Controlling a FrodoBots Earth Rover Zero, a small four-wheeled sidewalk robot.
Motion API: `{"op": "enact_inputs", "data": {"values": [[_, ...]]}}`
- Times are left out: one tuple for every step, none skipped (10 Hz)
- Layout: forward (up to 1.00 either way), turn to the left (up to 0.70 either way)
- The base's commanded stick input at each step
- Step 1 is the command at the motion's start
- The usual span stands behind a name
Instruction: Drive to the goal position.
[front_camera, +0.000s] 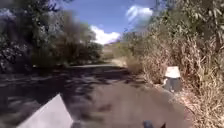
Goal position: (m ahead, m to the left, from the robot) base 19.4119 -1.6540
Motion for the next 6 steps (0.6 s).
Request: {"op": "enact_inputs", "data": {"values": [[0.5, 0.0], [0.5, 0.0], [0.5, 0.0], [0.5, 0.0], [0.5, -0.15], [0.5, -0.39]]}}
